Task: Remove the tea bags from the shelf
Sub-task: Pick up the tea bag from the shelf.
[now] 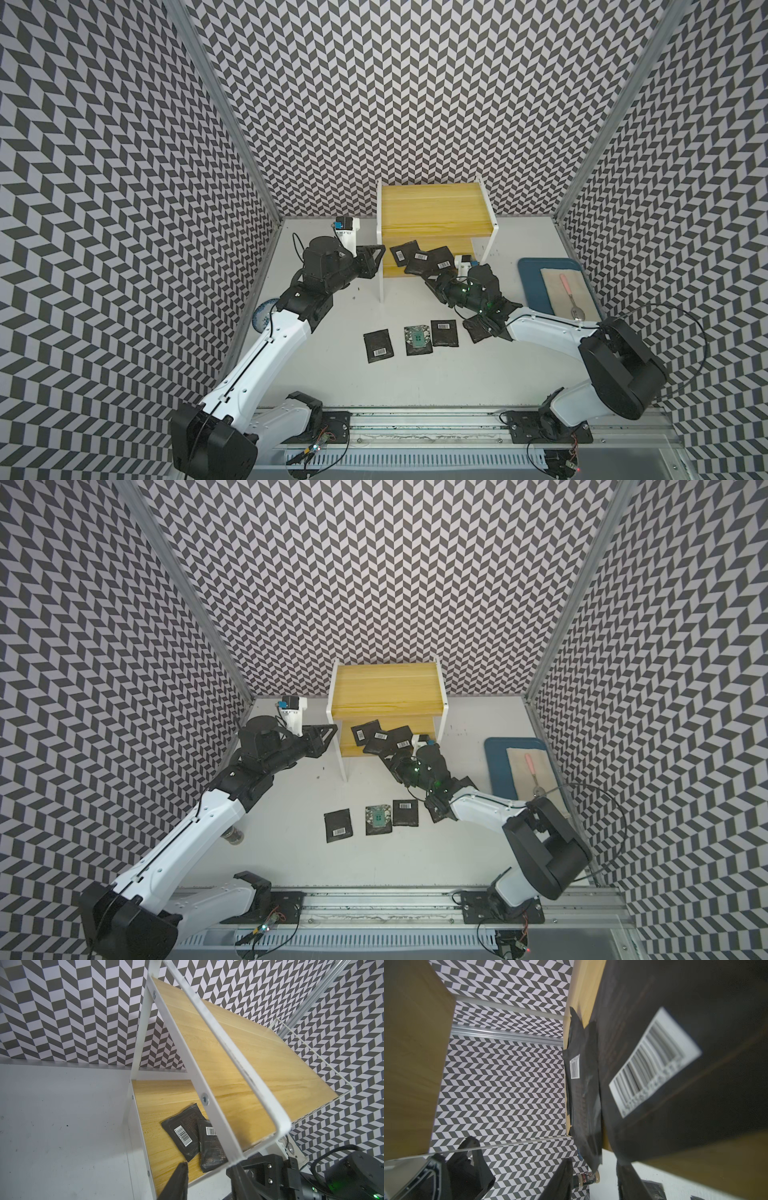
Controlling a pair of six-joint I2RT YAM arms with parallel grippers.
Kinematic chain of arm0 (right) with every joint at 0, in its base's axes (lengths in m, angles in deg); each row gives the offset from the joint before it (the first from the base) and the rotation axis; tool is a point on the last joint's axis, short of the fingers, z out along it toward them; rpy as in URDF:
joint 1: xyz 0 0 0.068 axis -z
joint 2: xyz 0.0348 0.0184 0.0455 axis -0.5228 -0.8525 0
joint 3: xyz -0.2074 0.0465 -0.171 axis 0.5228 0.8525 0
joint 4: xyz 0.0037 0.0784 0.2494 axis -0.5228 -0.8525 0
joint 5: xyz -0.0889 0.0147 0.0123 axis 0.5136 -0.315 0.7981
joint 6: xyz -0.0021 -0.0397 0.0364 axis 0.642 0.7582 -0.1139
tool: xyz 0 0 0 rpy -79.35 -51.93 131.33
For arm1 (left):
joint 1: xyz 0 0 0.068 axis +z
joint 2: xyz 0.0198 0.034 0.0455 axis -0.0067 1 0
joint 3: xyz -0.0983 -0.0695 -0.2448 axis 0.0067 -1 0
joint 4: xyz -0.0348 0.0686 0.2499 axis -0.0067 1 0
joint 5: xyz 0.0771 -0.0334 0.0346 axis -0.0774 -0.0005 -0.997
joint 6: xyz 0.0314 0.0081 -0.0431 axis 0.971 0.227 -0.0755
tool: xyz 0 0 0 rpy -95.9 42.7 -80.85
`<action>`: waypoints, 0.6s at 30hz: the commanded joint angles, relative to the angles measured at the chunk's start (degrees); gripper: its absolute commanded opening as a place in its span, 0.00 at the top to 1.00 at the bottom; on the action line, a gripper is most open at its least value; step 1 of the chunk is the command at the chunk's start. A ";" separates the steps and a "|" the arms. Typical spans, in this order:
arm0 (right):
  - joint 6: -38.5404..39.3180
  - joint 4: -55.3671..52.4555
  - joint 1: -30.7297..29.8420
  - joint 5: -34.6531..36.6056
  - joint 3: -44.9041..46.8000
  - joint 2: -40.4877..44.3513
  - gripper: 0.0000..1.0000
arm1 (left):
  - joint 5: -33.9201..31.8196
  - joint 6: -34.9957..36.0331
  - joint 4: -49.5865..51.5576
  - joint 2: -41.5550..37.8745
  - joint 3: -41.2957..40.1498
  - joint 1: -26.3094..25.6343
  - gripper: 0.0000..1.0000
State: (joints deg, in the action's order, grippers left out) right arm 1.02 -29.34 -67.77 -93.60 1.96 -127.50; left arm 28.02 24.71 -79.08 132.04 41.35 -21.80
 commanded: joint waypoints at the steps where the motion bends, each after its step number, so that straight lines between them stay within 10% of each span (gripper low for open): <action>1: -0.44 2.86 -0.08 1.81 -1.79 -0.52 0.67 | 0.74 0.49 -1.47 -1.51 -0.56 -0.37 0.63; 18: 0.71 2.15 -0.14 0.53 -1.66 -0.31 0.97 | 0.48 0.57 -1.70 -1.66 -0.97 -0.35 0.63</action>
State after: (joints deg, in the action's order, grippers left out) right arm 0.54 -29.32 -67.77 -92.84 1.04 -128.49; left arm 28.05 24.69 -79.48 131.32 40.43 -21.80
